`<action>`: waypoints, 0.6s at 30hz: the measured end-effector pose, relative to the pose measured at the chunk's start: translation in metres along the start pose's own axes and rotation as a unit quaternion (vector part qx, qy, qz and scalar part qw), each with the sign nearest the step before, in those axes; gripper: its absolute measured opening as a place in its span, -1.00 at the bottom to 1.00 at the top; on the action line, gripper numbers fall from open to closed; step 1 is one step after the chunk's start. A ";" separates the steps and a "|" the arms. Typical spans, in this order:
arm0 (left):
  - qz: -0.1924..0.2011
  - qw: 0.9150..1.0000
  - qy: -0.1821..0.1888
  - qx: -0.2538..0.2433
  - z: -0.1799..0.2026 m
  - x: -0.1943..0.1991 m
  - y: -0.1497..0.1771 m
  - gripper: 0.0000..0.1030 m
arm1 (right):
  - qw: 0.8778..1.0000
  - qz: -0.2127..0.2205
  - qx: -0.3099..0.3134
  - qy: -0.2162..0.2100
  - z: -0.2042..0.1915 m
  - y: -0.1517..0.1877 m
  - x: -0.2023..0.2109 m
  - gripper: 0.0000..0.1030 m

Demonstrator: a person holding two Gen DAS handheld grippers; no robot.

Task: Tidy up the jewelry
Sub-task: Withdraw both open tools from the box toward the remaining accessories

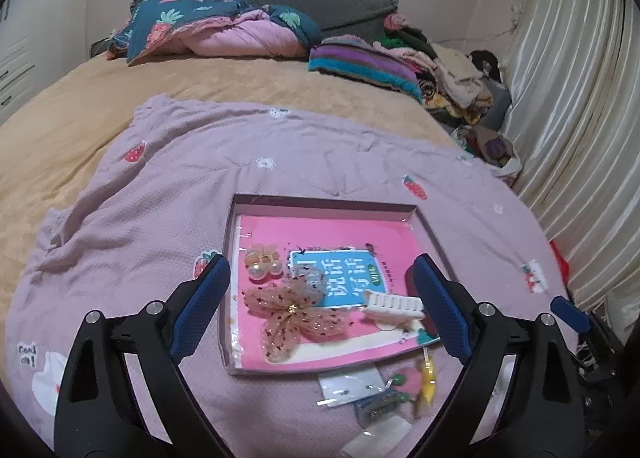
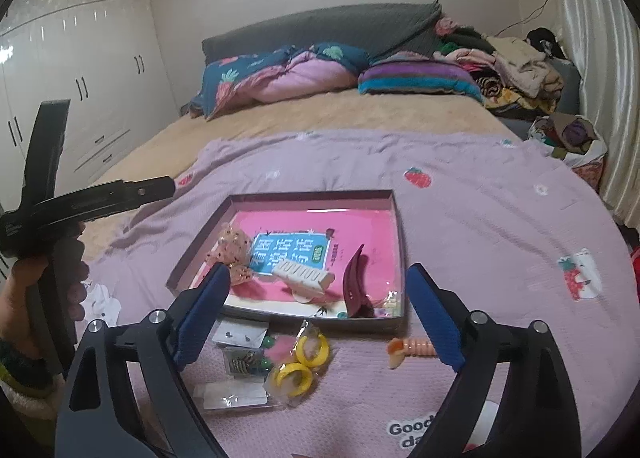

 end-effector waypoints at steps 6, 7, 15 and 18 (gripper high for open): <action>0.014 1.000 -0.010 0.006 -0.004 0.024 0.003 0.81 | 1.000 0.016 0.005 0.004 -0.005 -0.002 0.022 0.75; 0.016 1.000 -0.012 0.006 -0.004 0.026 0.003 0.81 | 1.000 0.018 0.006 0.004 -0.006 -0.002 0.024 0.75; 0.028 0.999 -0.019 0.007 -0.008 0.050 0.013 0.81 | 0.999 0.036 0.010 0.005 -0.010 -0.001 0.046 0.76; 0.032 0.999 -0.018 0.006 -0.008 0.057 0.017 0.81 | 0.999 0.041 0.011 0.008 -0.011 0.000 0.053 0.76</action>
Point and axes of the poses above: each gripper's, at about its wrist camera, not at the fingertips, and x roughly against the way its jaws point, z to its right, y to its underside, the point moved 6 cm from there along -x, roughly the way its jaws point, and after that the axes turned 13 degrees about -y, right-handed, at the moved point
